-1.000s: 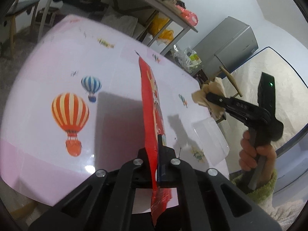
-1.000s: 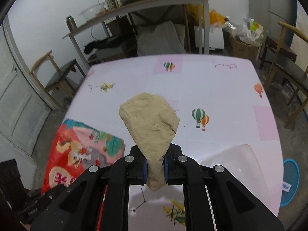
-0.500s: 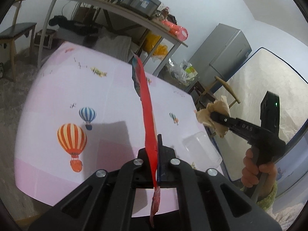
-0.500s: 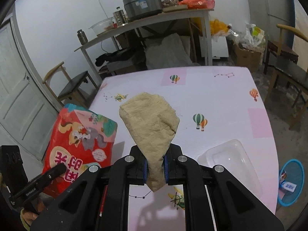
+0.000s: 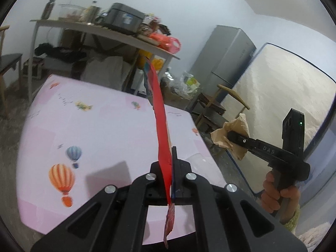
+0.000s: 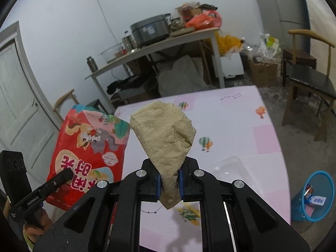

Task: Collect trash
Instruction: 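Carry the snack bag and cloth over the blue wastebasket with both tools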

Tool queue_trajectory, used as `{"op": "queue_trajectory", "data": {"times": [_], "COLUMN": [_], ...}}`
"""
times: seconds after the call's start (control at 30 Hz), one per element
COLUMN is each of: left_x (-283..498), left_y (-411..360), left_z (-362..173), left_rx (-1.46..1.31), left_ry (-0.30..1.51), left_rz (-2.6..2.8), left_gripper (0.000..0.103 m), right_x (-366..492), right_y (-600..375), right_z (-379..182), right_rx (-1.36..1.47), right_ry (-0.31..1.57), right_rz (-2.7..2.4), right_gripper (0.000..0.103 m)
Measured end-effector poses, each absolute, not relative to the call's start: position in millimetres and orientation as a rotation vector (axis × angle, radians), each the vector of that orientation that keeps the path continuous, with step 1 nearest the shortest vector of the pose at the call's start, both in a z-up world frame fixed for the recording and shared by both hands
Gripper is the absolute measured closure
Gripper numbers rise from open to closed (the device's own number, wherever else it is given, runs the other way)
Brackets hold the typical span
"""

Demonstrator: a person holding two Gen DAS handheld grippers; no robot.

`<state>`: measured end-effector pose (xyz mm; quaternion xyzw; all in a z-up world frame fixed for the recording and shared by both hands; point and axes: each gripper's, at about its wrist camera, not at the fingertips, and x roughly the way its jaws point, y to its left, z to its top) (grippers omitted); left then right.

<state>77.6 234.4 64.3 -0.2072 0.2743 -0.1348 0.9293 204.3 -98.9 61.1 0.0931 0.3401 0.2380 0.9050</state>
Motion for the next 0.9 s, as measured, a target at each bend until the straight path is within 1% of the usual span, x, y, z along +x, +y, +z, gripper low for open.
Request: {"op": "queue_trajectory", "data": {"times": [0.23, 0.47, 0.7, 0.9], "left_x": [110, 157, 209, 235], "left_y": [176, 94, 8, -72], "left_z": [84, 99, 90, 75], "left_rx": [-0.354, -0.274, -0.246, -0.178], "left_ry": [0.57, 0.605, 0.708, 0.807], "left_rz": [-0.377, -0.505, -0.624, -0.708], "left_gripper": [0.103, 0.103, 0.103, 0.103], "right_x": [195, 183, 173, 163], "right_y": [-159, -231, -307, -366], "right_z": [66, 65, 45, 19], "right_rx": [0.279, 0.356, 0.437, 0.504], "right_ry": [0.654, 0.612, 0.608, 0.628], "right_rz": [0.404, 0.264, 0.099, -0.047], "right_gripper": [0.092, 0.092, 0.092, 0.092]}}
